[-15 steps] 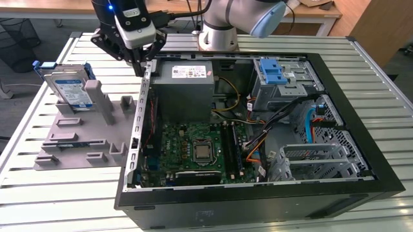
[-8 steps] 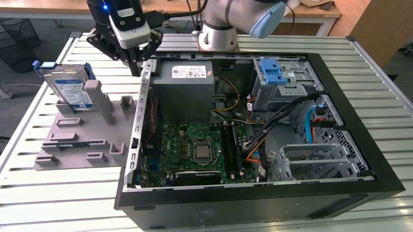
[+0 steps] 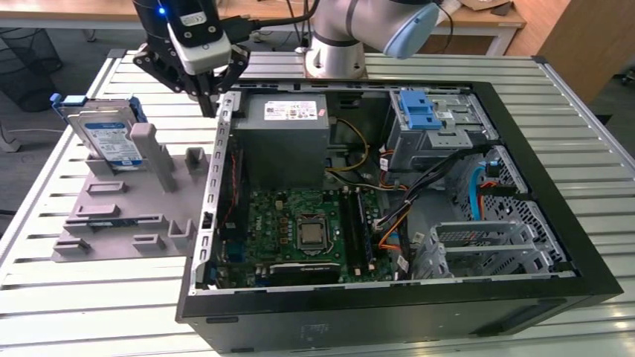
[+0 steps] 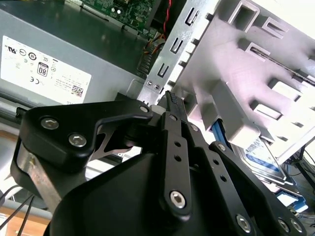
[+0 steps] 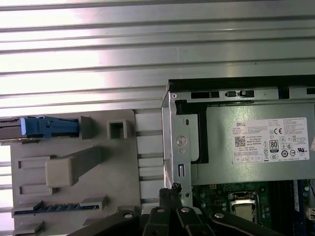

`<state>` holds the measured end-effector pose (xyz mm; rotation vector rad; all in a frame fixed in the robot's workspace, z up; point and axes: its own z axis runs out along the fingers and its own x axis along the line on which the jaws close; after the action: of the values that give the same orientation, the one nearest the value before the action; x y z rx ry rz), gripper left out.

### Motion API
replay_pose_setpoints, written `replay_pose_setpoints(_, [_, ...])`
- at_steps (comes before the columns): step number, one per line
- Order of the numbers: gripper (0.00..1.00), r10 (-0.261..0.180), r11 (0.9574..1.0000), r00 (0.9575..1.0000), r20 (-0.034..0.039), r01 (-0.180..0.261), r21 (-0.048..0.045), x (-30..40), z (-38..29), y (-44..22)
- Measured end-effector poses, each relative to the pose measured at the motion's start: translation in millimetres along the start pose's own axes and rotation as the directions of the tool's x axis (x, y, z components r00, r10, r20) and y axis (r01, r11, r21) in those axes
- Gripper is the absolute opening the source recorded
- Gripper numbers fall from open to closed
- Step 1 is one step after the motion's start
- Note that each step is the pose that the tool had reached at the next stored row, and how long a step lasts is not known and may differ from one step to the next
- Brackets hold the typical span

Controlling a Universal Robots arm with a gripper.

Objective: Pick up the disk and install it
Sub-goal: 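Reach for the disk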

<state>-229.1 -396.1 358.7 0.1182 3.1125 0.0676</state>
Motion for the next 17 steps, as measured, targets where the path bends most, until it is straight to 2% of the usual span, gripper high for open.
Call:
replay_pose_setpoints(10, [0.11,0.000,1.0000,1.0000,0.0000,0.000,0.0000,2.3,0.1,2.9])
replay_pose_setpoints(17, [0.11,0.000,1.0000,1.0000,0.0000,0.000,0.0000,6.5,0.1,4.0])
